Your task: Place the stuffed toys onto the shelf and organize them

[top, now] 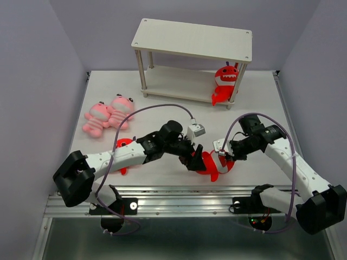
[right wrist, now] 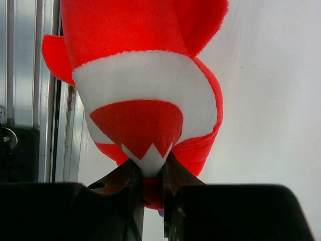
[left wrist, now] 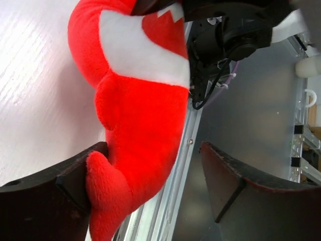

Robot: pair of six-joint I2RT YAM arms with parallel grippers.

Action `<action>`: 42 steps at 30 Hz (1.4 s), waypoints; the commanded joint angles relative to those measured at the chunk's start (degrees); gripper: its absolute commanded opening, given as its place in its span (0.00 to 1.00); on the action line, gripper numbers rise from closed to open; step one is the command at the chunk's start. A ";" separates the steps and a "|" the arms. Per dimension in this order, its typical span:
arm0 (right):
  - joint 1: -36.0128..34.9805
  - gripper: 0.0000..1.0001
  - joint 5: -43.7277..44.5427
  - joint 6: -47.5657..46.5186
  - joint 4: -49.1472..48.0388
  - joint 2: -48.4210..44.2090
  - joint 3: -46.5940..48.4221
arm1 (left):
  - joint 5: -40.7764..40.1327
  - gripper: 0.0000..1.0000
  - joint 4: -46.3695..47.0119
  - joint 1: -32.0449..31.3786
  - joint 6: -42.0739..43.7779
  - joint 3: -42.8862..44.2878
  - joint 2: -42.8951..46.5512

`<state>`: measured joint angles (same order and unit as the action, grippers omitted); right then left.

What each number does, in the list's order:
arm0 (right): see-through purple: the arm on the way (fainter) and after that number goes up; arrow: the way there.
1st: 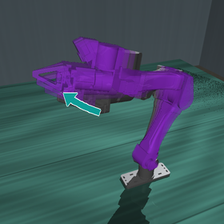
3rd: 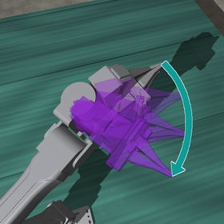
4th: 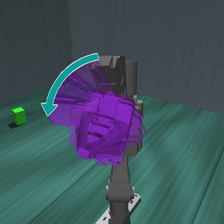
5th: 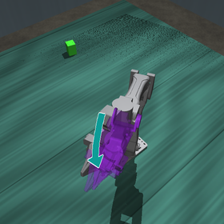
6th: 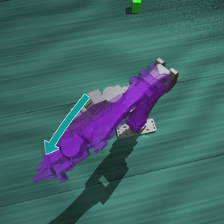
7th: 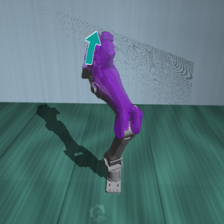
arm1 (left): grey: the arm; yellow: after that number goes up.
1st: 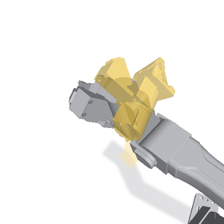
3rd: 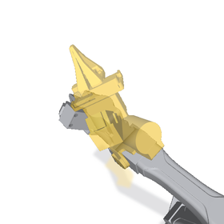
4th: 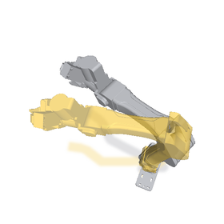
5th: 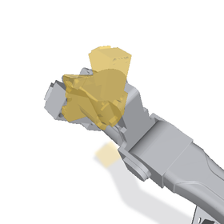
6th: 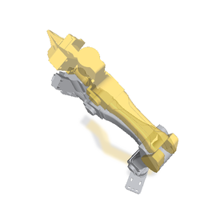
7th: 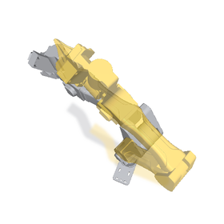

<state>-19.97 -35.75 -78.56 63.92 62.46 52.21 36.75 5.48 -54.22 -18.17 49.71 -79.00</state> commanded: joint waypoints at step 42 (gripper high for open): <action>2.55 1.00 5.95 41.10 -25.86 -1.99 4.04 | -26.55 0.00 17.38 4.20 -17.95 -21.06 21.60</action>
<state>-19.53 -35.55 -49.89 47.92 61.45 52.60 14.92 18.50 -51.88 -33.43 29.85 -61.80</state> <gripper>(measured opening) 0.988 0.149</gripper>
